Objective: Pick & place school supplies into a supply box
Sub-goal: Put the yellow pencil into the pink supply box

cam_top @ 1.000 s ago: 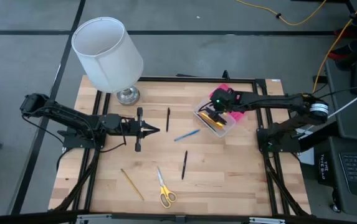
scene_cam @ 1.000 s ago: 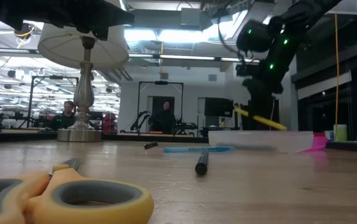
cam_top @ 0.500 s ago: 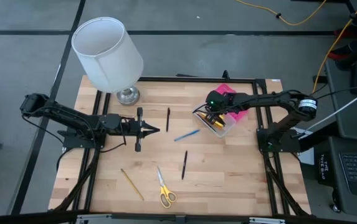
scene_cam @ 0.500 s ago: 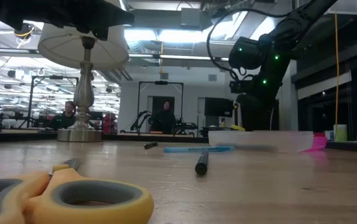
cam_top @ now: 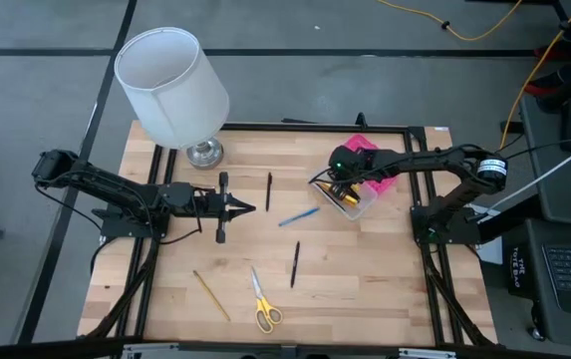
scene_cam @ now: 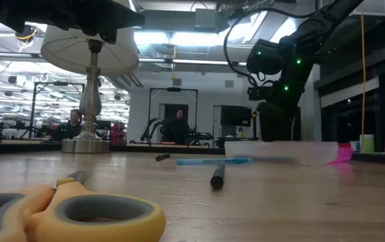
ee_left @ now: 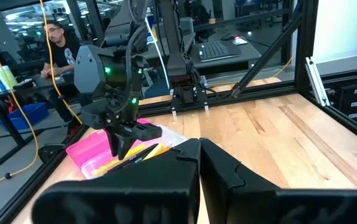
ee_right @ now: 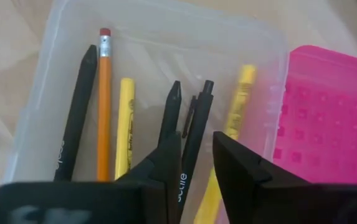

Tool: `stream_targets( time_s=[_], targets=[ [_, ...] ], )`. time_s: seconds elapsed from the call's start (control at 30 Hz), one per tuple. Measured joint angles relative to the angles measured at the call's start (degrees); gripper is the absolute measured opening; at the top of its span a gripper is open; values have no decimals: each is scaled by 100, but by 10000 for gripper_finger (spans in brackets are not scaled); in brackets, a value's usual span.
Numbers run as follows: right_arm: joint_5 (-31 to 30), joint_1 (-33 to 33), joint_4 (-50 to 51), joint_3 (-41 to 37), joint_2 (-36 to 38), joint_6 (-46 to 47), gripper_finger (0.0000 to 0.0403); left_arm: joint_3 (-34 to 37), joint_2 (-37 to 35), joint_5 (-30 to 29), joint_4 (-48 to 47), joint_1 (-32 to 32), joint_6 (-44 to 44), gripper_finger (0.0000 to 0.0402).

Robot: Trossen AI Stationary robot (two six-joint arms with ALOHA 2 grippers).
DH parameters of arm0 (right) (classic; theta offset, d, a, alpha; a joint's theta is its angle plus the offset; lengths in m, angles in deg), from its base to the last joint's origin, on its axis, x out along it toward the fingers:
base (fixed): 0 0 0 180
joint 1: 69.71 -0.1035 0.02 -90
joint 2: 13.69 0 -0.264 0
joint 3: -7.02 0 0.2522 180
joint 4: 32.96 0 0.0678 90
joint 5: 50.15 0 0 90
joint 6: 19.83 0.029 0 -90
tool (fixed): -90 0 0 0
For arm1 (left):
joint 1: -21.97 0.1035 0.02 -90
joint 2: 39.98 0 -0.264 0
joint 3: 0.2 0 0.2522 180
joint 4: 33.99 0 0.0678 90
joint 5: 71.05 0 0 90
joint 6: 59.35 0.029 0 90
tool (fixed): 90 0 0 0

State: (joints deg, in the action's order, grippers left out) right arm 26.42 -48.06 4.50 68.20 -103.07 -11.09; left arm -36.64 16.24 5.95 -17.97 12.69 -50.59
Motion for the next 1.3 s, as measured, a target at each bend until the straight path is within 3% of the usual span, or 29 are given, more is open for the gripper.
stream_targets(
  time_s=[0.27, 0.47, 0.67, 0.87, 1.13, 1.3],
  targets=[
    [31, -38, 215, 207, 0, 15, 99, 0, 0, 9, -82, 0, -190, 4],
    [402, -238, 509, 744, 35, -207, 100, -1, 0, 4, -274, 0, -302, 3],
    [408, -574, 328, 1264, 35, -1121, 84, -1, 2, 2, -903, -8, -778, 2],
    [796, -730, -764, 1183, 35, -1505, 10, -307, 2, -252, -2030, -134, -1500, 3],
    [2025, -765, -2885, 133, 33, -1287, 5, -1172, 2, -845, -4079, -817, -1773, 3],
    [2211, -869, -3961, -316, 31, -1200, 12, -1674, 20, -841, -5205, -1129, -2200, 3]
  ],
)
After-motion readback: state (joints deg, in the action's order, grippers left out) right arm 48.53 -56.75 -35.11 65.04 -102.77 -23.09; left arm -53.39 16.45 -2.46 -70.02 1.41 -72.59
